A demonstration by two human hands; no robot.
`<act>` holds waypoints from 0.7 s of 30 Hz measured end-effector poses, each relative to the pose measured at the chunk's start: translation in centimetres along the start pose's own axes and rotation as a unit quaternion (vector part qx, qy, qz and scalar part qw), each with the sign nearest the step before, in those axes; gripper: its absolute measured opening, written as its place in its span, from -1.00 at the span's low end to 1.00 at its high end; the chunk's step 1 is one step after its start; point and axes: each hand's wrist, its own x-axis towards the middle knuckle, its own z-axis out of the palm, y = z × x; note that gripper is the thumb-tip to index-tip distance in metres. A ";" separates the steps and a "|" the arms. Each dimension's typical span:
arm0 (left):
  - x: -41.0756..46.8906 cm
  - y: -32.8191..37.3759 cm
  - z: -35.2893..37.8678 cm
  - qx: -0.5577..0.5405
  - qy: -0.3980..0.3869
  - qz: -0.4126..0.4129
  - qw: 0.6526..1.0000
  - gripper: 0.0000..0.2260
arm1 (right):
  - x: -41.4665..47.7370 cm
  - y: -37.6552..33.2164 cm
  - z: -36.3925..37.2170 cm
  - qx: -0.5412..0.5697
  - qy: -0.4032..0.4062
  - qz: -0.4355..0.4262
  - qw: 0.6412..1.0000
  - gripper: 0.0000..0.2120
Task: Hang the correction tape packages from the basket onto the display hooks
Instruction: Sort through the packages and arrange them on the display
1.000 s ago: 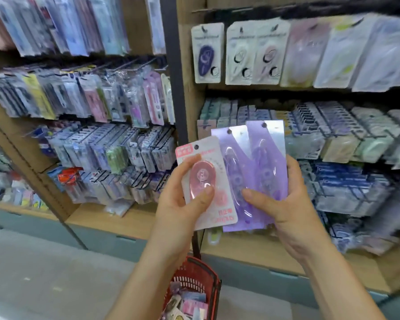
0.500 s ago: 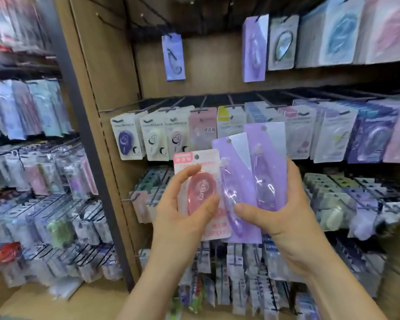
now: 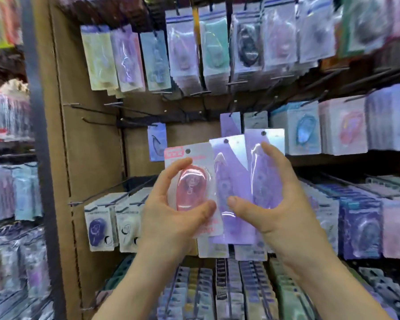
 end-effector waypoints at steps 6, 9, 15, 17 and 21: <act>4.2 -3.1 1.5 0.011 -0.064 -0.018 0.998 -0.41 | 2.2 2.1 -0.6 -0.016 0.040 0.038 0.998 -0.07; 6.1 -4.0 2.4 0.032 -0.175 -0.033 0.983 -0.36 | 3.1 2.7 -2.3 -0.056 0.067 0.030 0.996 -0.07; 9.5 -4.9 5.2 0.143 -0.271 0.038 0.951 -0.31 | 3.8 2.8 -6.1 -0.092 0.127 0.002 0.988 -0.08; 10.1 -5.5 6.4 0.161 -0.265 0.058 0.949 -0.28 | 3.8 2.5 -7.3 -0.131 0.137 -0.016 0.982 -0.09; 10.2 -5.3 9.7 0.269 -0.267 0.132 0.916 -0.30 | 3.8 2.1 -10.2 -0.180 0.146 -0.041 0.972 -0.11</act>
